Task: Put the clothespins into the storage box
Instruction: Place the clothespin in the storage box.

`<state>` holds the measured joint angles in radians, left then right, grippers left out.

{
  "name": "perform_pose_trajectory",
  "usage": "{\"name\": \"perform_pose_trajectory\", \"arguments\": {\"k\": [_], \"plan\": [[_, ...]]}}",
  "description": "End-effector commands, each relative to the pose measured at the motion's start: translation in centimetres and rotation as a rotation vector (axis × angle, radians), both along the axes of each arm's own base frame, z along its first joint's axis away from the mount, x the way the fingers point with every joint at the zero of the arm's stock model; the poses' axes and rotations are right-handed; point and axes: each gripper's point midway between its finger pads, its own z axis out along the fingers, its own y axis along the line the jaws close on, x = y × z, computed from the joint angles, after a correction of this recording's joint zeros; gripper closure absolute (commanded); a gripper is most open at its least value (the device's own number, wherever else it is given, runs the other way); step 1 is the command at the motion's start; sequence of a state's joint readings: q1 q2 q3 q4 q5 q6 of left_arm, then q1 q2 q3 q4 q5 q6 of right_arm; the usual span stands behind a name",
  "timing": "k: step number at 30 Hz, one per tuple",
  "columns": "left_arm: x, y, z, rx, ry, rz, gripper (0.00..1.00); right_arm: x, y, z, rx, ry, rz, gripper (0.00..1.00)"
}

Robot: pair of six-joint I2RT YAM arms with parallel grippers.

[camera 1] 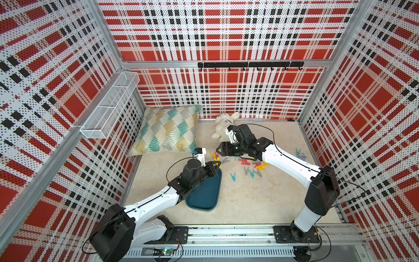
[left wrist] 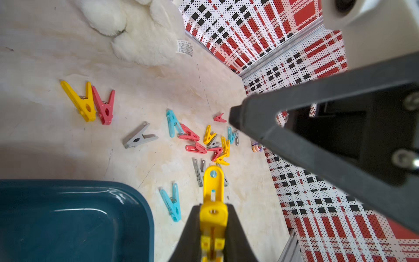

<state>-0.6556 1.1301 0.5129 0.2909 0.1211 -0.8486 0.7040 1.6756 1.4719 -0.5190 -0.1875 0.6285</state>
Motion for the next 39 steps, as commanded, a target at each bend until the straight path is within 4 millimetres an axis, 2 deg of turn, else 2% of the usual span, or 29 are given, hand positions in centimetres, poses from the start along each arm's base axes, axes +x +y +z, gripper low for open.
{"name": "perform_pose_trajectory", "arguments": {"k": [1, 3, 6, 7, 8, 12, 13, 15, 16, 22, 24, 25, 27, 29, 32, 35, 39], "plan": [[-0.7, 1.1, -0.3, 0.031, 0.005, 0.019, 0.99, 1.5, -5.0, 2.3, -0.143, -0.152, -0.194, 0.2], [-1.0, 1.8, -0.9, 0.066, 0.022, 0.033, 0.99, 1.7, -7.6, 3.4, -0.192, -0.209, -0.294, 0.15], [-1.5, 3.0, -1.7, 0.109, 0.048, 0.05, 0.99, 1.8, -10.6, 4.8, -0.217, -0.274, -0.394, 0.14], [-1.7, 3.3, -2.1, 0.123, 0.057, 0.055, 0.99, 1.8, -11.1, 4.9, -0.217, -0.28, -0.4, 0.18], [-1.9, 3.7, -2.4, 0.135, 0.068, 0.059, 0.99, 1.9, -11.7, 4.8, -0.219, -0.277, -0.404, 0.27], [-2.7, 4.7, -4.0, 0.182, 0.105, 0.063, 0.98, 1.6, -12.5, 1.9, -0.251, -0.197, -0.359, 0.39], [-2.9, 4.9, -4.5, 0.194, 0.116, 0.064, 0.98, 1.6, -12.7, 1.1, -0.256, -0.172, -0.355, 0.46], [-3.4, 5.1, -5.7, 0.217, 0.141, 0.062, 0.97, 1.2, -12.6, -1.2, -0.235, -0.092, -0.317, 0.53], [-3.6, 5.3, -6.3, 0.229, 0.154, 0.062, 0.97, 0.9, -12.6, -2.2, -0.232, -0.068, -0.301, 0.53], [-4.2, 6.1, -8.6, 0.306, 0.202, 0.088, 0.96, -1.1, -11.1, -8.0, -0.211, 0.046, -0.185, 0.39], [-4.2, 6.2, -8.9, 0.319, 0.206, 0.093, 0.92, -1.7, -10.4, -10.3, -0.216, 0.11, -0.144, 0.42], [-4.2, 6.2, -9.1, 0.328, 0.209, 0.095, 0.89, -2.1, -10.0, -11.5, -0.22, 0.146, -0.123, 0.48], [-4.3, 6.4, -9.5, 0.349, 0.219, 0.101, 0.78, -2.7, -9.3, -13.3, -0.236, 0.183, -0.097, 0.54], [-4.3, 6.5, -9.7, 0.372, 0.221, 0.107, 0.69, -3.1, -8.7, -14.4, -0.264, 0.189, -0.088, 0.56], [-4.3, 6.8, -9.7, 0.386, 0.216, 0.121, 0.61, -3.1, -8.0, -15.2, -0.29, 0.196, -0.09, 0.57], [-4.2, 6.9, -9.3, 0.379, 0.203, 0.131, 0.57, -3.1, -7.2, -15.7, -0.302, 0.202, -0.081, 0.55], [-4.0, 7.0, -8.5, 0.368, 0.185, 0.146, 0.57, -2.9, -6.8, -16.6, -0.34, 0.207, -0.087, 0.54]]}}
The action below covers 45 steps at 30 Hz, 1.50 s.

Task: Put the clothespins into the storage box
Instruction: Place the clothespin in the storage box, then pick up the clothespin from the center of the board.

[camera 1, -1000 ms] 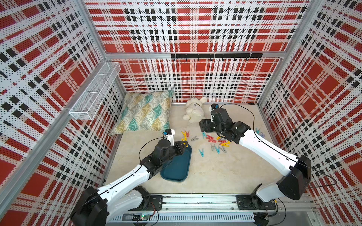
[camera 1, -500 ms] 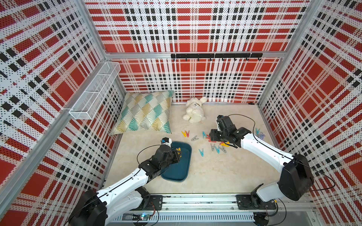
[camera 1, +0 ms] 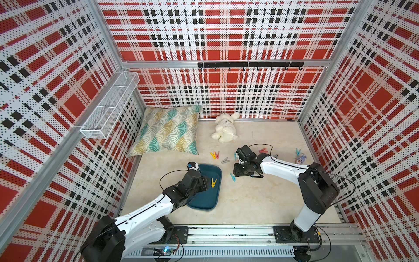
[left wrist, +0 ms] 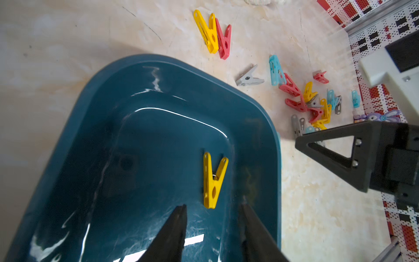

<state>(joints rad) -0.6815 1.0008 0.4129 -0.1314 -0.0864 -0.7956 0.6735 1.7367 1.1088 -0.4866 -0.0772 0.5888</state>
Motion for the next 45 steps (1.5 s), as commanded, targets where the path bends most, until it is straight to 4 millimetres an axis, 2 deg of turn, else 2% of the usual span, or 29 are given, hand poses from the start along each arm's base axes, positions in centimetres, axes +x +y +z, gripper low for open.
{"name": "perform_pose_trajectory", "arguments": {"k": [1, 10, 18, 22, 29, 38, 41, 45], "plan": [[0.3, 0.3, 1.0, 0.007, -0.037, 0.012, 0.57, 0.9, 0.5, -0.2, -0.018, -0.02, -0.017, 0.54], [0.6, 0.0, 2.5, -0.018, -0.072, 0.013, 0.57, 1.3, 0.4, -2.0, -0.069, -0.006, -0.027, 0.6], [0.6, 0.0, 2.5, -0.026, -0.075, 0.013, 0.58, 1.6, 0.9, -2.7, -0.062, 0.001, -0.026, 0.62], [0.5, 0.0, 2.4, -0.032, -0.074, 0.015, 0.59, 1.4, 1.2, -3.4, -0.067, 0.02, -0.014, 0.69], [0.7, -0.2, 2.8, -0.041, -0.081, 0.014, 0.6, 0.7, 0.9, -3.6, -0.063, 0.025, -0.018, 0.77], [1.5, -1.6, 4.5, -0.094, -0.117, -0.018, 0.58, 0.8, 1.5, -1.8, -0.008, 0.006, -0.023, 0.96], [1.7, -2.7, 5.5, -0.147, -0.144, -0.049, 0.56, 1.0, 2.0, -0.4, 0.026, -0.01, -0.022, 1.0], [1.9, -3.9, 6.6, -0.209, -0.172, -0.083, 0.54, 1.4, 2.7, 2.3, 0.073, -0.045, -0.016, 1.0]]}}
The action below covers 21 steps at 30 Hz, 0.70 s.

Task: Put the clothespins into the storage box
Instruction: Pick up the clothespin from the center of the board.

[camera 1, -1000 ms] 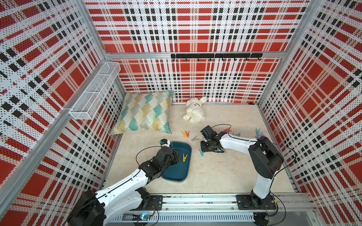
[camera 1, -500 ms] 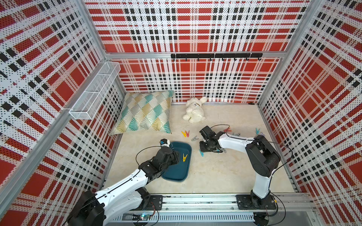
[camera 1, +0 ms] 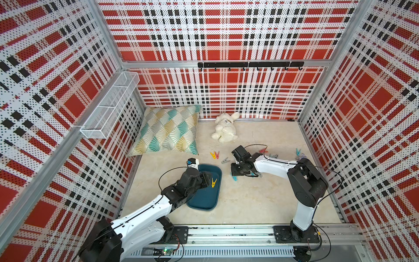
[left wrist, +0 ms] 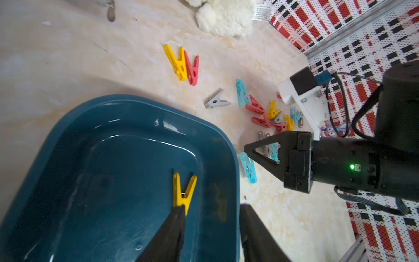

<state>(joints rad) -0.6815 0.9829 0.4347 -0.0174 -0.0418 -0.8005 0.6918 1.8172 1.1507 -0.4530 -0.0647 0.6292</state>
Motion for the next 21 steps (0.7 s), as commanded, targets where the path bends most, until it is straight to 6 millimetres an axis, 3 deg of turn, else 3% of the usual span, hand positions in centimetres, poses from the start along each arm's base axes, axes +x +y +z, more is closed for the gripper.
{"name": "perform_pose_trajectory", "arguments": {"k": [1, 11, 16, 21], "plan": [[0.8, -2.2, 3.1, -0.097, -0.078, -0.058, 0.54, 0.7, 1.5, 4.5, 0.089, -0.068, 0.011, 1.0], [0.9, -4.6, 4.5, -0.144, -0.117, -0.14, 0.52, 1.7, 4.6, 12.5, 0.275, -0.137, 0.049, 1.0], [1.1, -5.4, 5.8, -0.176, -0.149, -0.155, 0.51, 1.3, 6.7, 14.2, 0.398, -0.097, 0.081, 1.0], [1.6, -5.5, 6.8, -0.178, -0.174, -0.143, 0.51, 0.8, 7.6, 15.1, 0.462, -0.076, 0.087, 1.0]]}}
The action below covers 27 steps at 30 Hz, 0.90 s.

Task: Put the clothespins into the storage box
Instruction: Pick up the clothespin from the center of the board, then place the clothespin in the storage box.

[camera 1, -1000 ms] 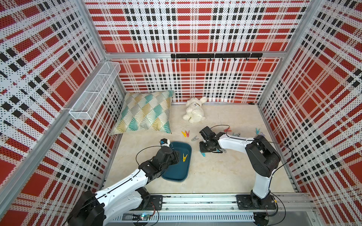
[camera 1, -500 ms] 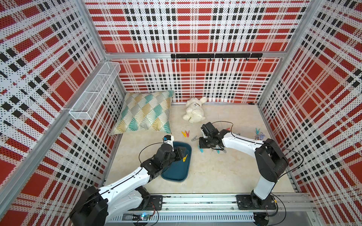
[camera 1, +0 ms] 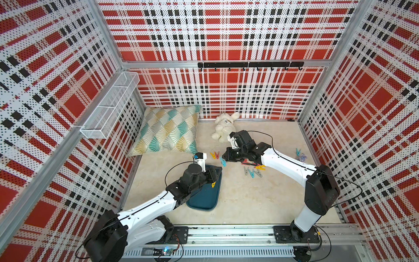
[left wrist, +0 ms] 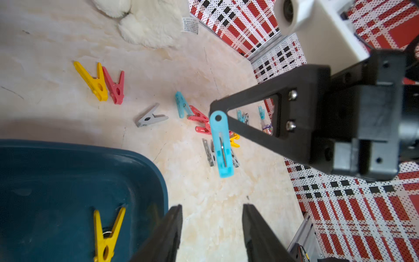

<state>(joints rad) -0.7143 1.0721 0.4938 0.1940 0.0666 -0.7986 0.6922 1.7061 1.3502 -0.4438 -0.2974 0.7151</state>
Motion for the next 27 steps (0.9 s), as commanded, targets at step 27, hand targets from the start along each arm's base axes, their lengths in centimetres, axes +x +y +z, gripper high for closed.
{"name": "perform_pose_trajectory", "arguments": {"k": [27], "plan": [[1.7, -1.2, 1.1, 0.004, -0.031, 0.016, 0.87, -2.6, 2.3, 2.0, 0.118, 0.018, 0.04, 0.84]]}}
